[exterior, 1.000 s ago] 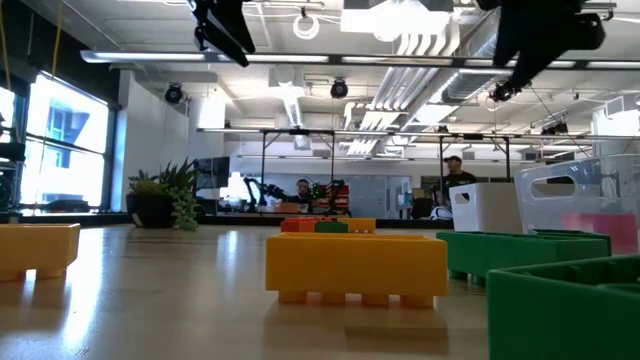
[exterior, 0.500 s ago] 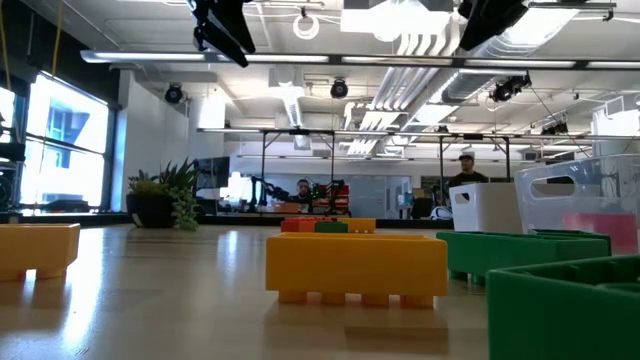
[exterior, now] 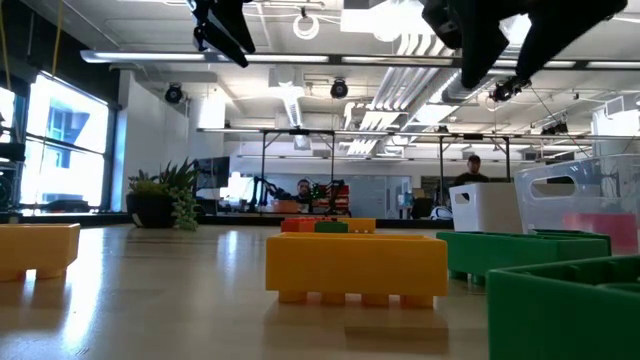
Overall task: Sort & place blocks by color
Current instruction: Put the green game piece into the top white bin
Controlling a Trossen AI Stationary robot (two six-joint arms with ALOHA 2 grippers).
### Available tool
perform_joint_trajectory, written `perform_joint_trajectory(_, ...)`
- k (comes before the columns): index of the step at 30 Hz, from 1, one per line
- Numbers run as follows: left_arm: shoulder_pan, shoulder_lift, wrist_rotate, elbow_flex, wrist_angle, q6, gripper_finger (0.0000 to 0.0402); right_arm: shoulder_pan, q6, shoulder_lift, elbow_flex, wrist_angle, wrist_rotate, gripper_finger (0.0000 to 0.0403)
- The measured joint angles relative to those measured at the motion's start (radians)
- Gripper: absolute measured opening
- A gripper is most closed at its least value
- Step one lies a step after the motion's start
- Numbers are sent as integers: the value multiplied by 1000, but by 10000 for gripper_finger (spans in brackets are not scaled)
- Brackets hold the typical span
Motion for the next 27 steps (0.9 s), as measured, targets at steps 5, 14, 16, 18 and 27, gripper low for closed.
perform_joint_trajectory(5, 0, 0, 0, 0, 0, -7, 229, 0, -91, 59, 0, 1, -52, 184)
perform_joint_trajectory(14, 0, 0, 0, 0, 0, -23, 229, 1, -113, 145, 0, 7, -101, 184)
perform_joint_trajectory(16, 0, 0, 0, 0, 0, -23, 229, 1, -113, 161, 0, 13, -110, 184)
perform_joint_trajectory(18, 0, 0, 0, 0, 0, -23, 229, 1, -111, 178, 0, 16, -126, 184)
perform_joint_trajectory(27, 0, 0, 1, 0, 0, -7, 229, 22, -113, 253, -1, 20, -156, 184)
